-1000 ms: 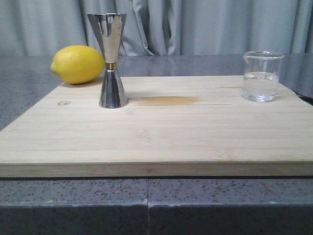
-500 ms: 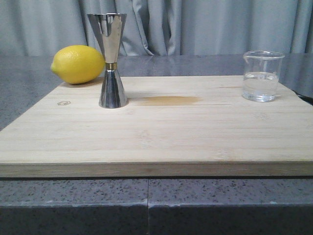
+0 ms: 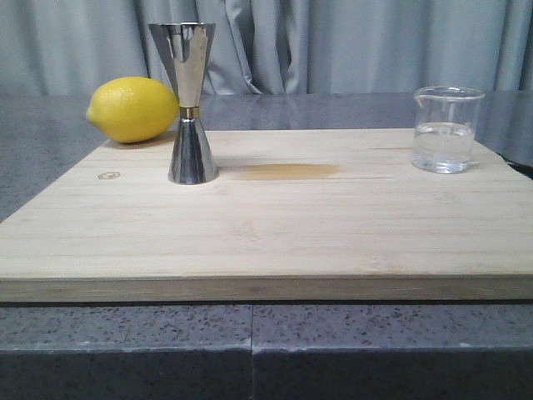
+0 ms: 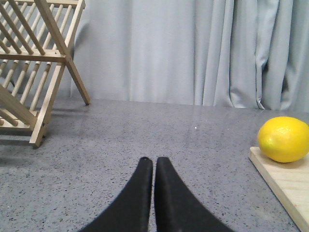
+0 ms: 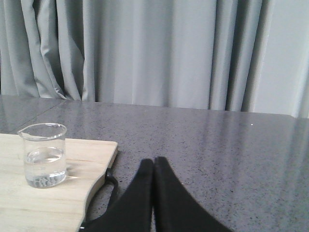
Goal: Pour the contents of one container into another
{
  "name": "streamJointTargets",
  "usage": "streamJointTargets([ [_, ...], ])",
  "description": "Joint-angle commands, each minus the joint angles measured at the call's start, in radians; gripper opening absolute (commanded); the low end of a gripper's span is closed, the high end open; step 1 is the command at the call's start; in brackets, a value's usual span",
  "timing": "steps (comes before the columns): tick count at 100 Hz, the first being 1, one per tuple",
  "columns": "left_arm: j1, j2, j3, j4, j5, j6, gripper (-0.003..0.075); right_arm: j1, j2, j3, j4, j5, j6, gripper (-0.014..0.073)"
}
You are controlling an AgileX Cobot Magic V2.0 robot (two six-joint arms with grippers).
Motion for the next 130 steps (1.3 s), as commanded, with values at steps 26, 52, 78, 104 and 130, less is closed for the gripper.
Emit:
streamJointTargets([
  [26,-0.008,-0.023,0.015,-0.140,-0.088,-0.009,-0.0019,0.001,-0.016,-0.026,0.084,-0.046,-0.003,-0.0067],
  [52,-0.026,-0.023,-0.105,-0.202,0.024,-0.013,-0.0019,0.001,-0.016,-0.194,0.087,0.165,-0.003,-0.0067],
  [78,-0.062,0.040,-0.340,-0.202,0.189,-0.013,-0.0019,0.001,0.058,-0.394,0.087,0.335,-0.003,-0.0067],
  [104,-0.064,0.223,-0.628,-0.202,0.402,-0.013,-0.0018,0.001,0.213,-0.592,0.087,0.437,-0.003,-0.0067],
  [130,-0.067,0.497,-0.945,-0.290,0.707,0.189,-0.0018,0.001,0.411,-0.796,0.087,0.552,-0.003,-0.0067],
])
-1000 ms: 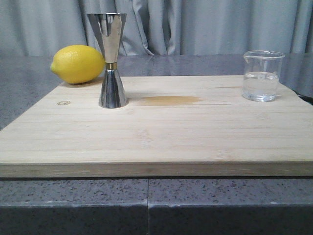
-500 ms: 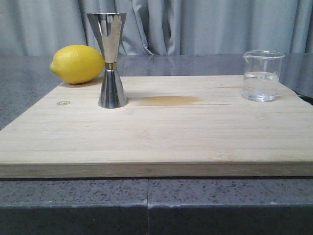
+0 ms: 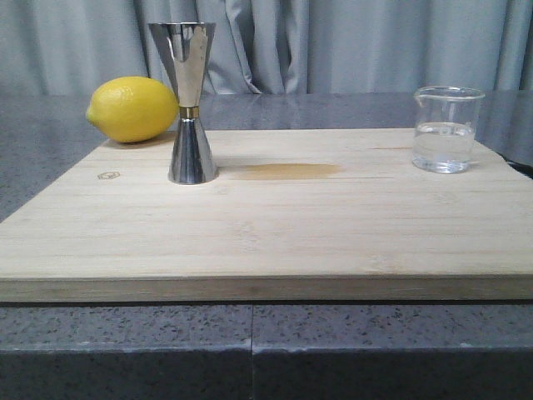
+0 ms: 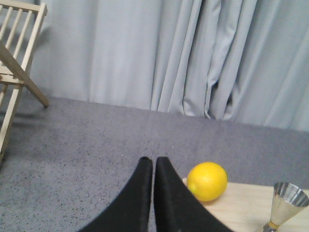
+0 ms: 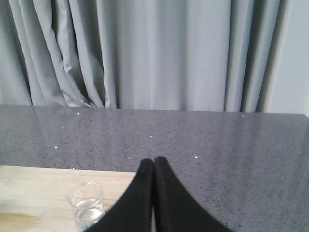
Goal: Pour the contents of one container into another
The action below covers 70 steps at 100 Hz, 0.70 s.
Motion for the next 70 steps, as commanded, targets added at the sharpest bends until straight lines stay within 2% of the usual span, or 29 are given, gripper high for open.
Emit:
streamJointTargets([
  [1,-0.011,0.120,-0.128,-0.068,0.058,0.112,-0.0018,0.001,0.087,-0.082,0.004,-0.019,-0.003,-0.0067],
  [17,-0.011,0.288,-0.241,-0.101,0.226,0.175,-0.0018,0.001,0.212,-0.151,0.004,0.083,-0.003,-0.0067],
  [34,-0.011,0.396,-0.248,-0.136,0.242,0.226,-0.0018,0.001,0.299,-0.157,0.004,0.095,-0.005,-0.0062],
  [45,-0.011,0.451,-0.248,-0.211,0.252,0.302,-0.0013,0.001,0.338,-0.157,0.004,0.095,-0.006,-0.0042],
  [52,-0.011,0.480,-0.248,-0.272,0.252,0.365,0.0017,0.001,0.356,-0.157,0.004,0.093,-0.006,0.0023],
  [59,-0.011,0.507,-0.248,-0.326,0.254,0.421,0.0075,0.001,0.368,-0.157,0.001,0.091,-0.006,0.0129],
  [64,-0.011,0.525,-0.248,-0.363,0.254,0.476,0.0137,0.001,0.375,-0.157,-0.004,0.089,-0.008,0.0227],
  [70,-0.011,0.545,-0.248,-0.401,0.254,0.538,0.0256,0.001,0.383,-0.157,-0.006,0.082,-0.020,0.0364],
])
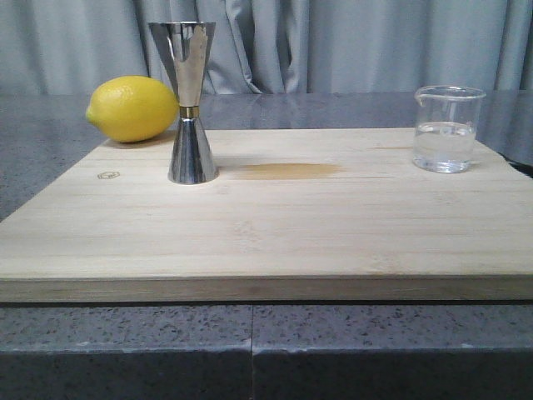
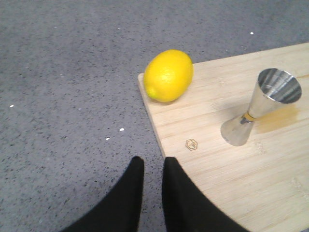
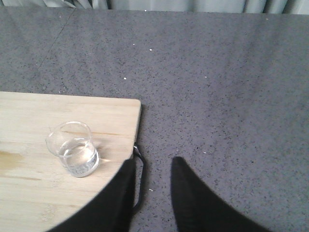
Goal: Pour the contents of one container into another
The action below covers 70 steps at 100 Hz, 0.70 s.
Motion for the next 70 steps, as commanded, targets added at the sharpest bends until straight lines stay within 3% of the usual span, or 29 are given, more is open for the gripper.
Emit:
streamJointTargets([
  [1,-0.009,0.026,-0.034,-0.105,-0.051,0.106,0.0272,0.001,0.015,-0.034,-0.006,-0.082,-0.018,0.0379],
  [9,-0.009,0.049,-0.034,-0.148,-0.053,0.165,0.0513,0.001,0.023,-0.034,-0.015,-0.093,-0.018,0.0529],
  [17,-0.009,0.066,-0.034,-0.184,-0.073,0.198,0.0724,0.001,0.030,-0.034,-0.032,-0.098,-0.018,0.0598],
  [32,-0.009,0.084,-0.034,-0.188,-0.123,0.198,0.0635,0.001,0.035,-0.034,-0.034,-0.107,-0.018,0.0605],
  [45,-0.009,0.098,-0.034,-0.258,-0.144,0.212,0.0616,0.001,0.035,-0.034,-0.036,-0.111,-0.018,0.0605],
  [70,-0.009,0.115,0.069,-0.569,-0.158,0.708,0.0609,0.001,0.035,-0.027,-0.054,-0.113,-0.018,0.0605],
])
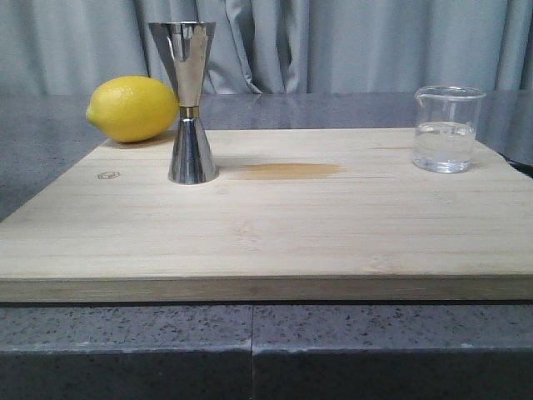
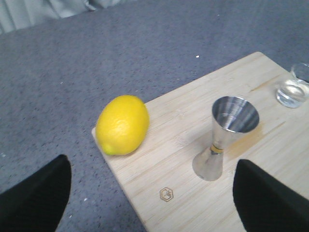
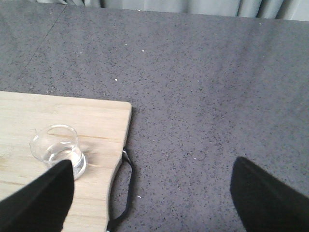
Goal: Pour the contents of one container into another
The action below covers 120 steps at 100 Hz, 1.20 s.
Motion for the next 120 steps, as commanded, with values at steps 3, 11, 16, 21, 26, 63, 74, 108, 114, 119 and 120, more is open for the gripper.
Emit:
streamJointTargets([
  [3,-0.007,-0.006,0.043,-0.208,-0.039,0.219,0.0609,0.001,0.004,-0.027,-0.015,-0.077,-0.009,0.0605],
  [11,-0.007,-0.006,0.111,-0.293,-0.017,0.358,0.0609,0.001,0.004,-0.027,-0.020,-0.077,-0.009,0.0605],
  [16,-0.007,-0.006,0.151,-0.343,0.004,0.433,0.0609,0.001,0.004,-0.027,-0.023,-0.077,-0.009,0.0605],
  [21,-0.007,-0.006,0.192,-0.409,0.032,0.514,0.0609,0.001,0.004,-0.027,-0.025,-0.077,-0.009,0.0605],
  [26,-0.007,-0.006,0.234,-0.473,0.052,0.598,0.0609,0.001,0.004,-0.027,-0.025,-0.075,-0.009,0.0605],
  [63,-0.007,0.100,0.397,-0.799,0.135,0.998,0.0609,0.001,0.004,-0.027,-0.025,-0.069,-0.009,0.0605],
  [74,-0.007,0.175,0.397,-0.821,0.133,1.015,0.0609,0.001,0.004,-0.027,-0.025,-0.065,-0.009,0.0605],
  [108,-0.007,0.294,0.397,-0.830,0.094,1.045,0.0609,0.001,0.004,-0.027,-0.025,-0.069,-0.009,0.0605],
  [114,-0.007,0.294,0.397,-0.851,0.121,1.073,0.0609,0.001,0.004,-0.027,-0.025,-0.069,-0.009,0.0605],
  [119,-0.007,0.294,0.397,-0.879,0.141,1.123,0.0609,0.001,0.007,-0.027,-0.027,-0.070,-0.009,0.0605],
  [120,-0.007,0.294,0.397,-0.885,0.145,1.132,0.0609,0.001,0.007,-0.027,-0.027,-0.070,-0.009,0.0605],
])
